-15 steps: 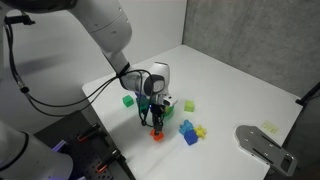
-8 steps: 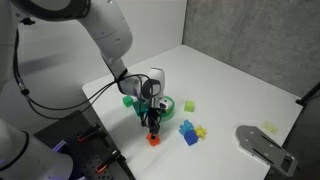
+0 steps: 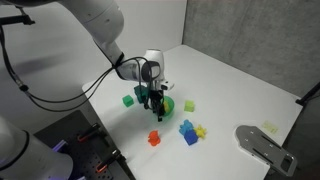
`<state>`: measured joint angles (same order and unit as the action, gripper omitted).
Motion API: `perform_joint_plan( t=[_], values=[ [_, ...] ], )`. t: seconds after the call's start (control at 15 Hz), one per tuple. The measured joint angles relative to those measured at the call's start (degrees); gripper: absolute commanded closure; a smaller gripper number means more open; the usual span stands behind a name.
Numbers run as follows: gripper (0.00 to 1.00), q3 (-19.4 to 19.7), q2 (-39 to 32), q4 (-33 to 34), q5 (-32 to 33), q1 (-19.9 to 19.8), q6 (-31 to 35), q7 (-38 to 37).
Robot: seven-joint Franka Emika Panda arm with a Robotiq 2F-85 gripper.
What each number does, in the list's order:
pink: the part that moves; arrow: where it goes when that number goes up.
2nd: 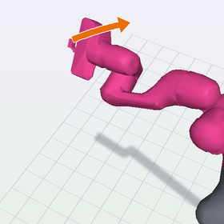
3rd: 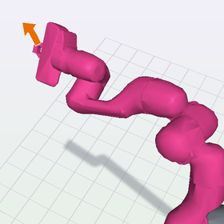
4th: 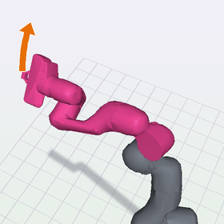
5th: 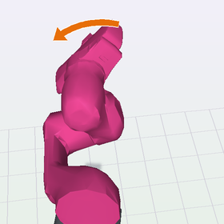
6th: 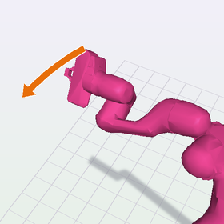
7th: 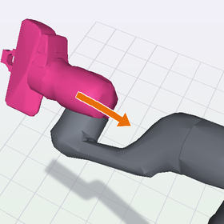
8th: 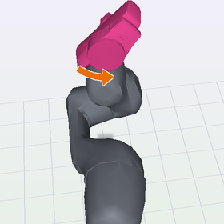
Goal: Take the orange toy animal out of the bowl and put it on the table
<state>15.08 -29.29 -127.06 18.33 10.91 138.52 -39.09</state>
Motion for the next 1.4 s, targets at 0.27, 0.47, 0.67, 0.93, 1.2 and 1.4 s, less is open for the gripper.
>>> perform_joint_plan(
  t=[0.27, 0.47, 0.67, 0.93, 1.2, 1.4],
  values=[
    [0.0, -2.4, 8.9, -0.1, -0.6, 0.1, -1.8, 0.0],
    [0.0, -4.8, 15.3, -0.8, -3.0, -1.3, -2.4, 0.9],
    [0.0, -7.0, 21.3, -2.0, -7.8, -4.1, -2.7, 4.8],
    [0.0, -8.3, 28.1, -2.6, -12.5, -7.6, -7.1, 12.4],
    [0.0, -8.7, 33.9, -2.5, -14.3, -10.0, -13.4, 19.0],
    [0.0, -9.0, 38.4, -1.5, -14.8, -11.0, -18.4, 23.2]
  ],
)
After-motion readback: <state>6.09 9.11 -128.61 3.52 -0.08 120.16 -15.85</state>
